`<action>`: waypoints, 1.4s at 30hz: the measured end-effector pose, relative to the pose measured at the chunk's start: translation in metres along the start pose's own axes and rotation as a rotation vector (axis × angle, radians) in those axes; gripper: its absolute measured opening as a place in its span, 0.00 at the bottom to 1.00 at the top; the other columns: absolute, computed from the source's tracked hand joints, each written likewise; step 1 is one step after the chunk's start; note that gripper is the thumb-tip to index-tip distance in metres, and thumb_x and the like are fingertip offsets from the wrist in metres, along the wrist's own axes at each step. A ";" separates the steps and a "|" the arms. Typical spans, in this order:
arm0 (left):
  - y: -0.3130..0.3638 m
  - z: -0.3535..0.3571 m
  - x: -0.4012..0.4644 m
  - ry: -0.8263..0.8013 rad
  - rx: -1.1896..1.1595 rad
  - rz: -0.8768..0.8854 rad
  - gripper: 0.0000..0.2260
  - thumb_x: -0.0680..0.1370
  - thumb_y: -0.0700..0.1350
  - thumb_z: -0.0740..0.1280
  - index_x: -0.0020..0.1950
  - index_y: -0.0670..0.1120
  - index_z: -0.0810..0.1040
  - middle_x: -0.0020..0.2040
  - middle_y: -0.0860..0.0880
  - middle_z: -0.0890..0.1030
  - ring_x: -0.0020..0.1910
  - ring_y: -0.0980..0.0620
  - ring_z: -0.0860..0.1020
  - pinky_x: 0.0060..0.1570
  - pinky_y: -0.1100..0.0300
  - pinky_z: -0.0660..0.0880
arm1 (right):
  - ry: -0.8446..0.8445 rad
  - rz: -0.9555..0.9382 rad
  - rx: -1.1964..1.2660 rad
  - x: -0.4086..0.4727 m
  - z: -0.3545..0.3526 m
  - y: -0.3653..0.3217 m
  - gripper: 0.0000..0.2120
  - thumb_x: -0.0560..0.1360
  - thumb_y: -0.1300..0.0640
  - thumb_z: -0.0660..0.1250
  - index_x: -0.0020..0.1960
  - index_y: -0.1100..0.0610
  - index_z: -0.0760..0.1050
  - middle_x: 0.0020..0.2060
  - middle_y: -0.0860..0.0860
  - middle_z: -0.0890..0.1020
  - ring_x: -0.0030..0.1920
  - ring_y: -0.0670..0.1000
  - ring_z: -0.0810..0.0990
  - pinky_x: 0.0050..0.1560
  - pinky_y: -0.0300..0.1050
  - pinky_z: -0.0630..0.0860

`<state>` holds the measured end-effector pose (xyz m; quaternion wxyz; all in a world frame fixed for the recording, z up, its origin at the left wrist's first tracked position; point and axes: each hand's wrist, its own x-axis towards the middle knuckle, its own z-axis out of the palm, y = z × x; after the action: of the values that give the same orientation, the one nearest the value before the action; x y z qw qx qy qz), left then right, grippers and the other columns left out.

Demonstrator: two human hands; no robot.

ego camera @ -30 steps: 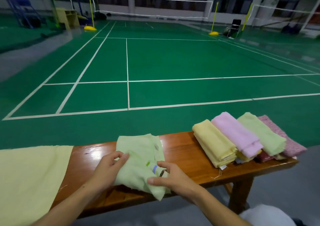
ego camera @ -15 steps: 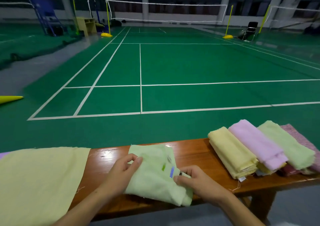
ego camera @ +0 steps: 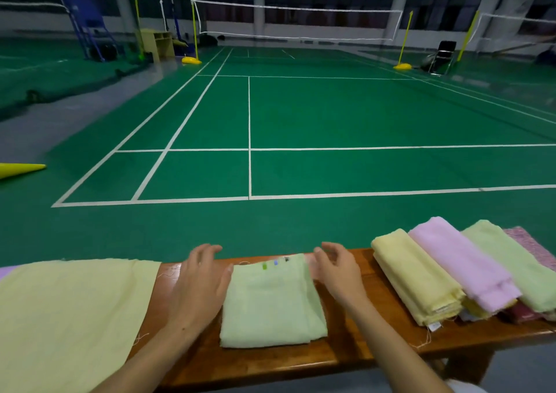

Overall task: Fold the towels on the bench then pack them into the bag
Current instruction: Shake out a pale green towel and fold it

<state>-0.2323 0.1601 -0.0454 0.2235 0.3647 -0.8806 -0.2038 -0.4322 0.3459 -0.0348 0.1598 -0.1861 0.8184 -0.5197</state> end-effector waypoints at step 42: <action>-0.018 0.001 -0.022 -0.307 -0.132 0.345 0.19 0.75 0.60 0.67 0.65 0.66 0.69 0.53 0.63 0.81 0.45 0.61 0.78 0.43 0.60 0.77 | -0.338 -0.512 -0.444 -0.041 0.006 0.035 0.14 0.79 0.37 0.64 0.59 0.43 0.77 0.50 0.37 0.82 0.49 0.40 0.79 0.48 0.39 0.78</action>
<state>-0.2090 0.1646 -0.0613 0.1419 0.1582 -0.9383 -0.2730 -0.3979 0.3741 -0.0668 0.1132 -0.4979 0.8001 -0.3150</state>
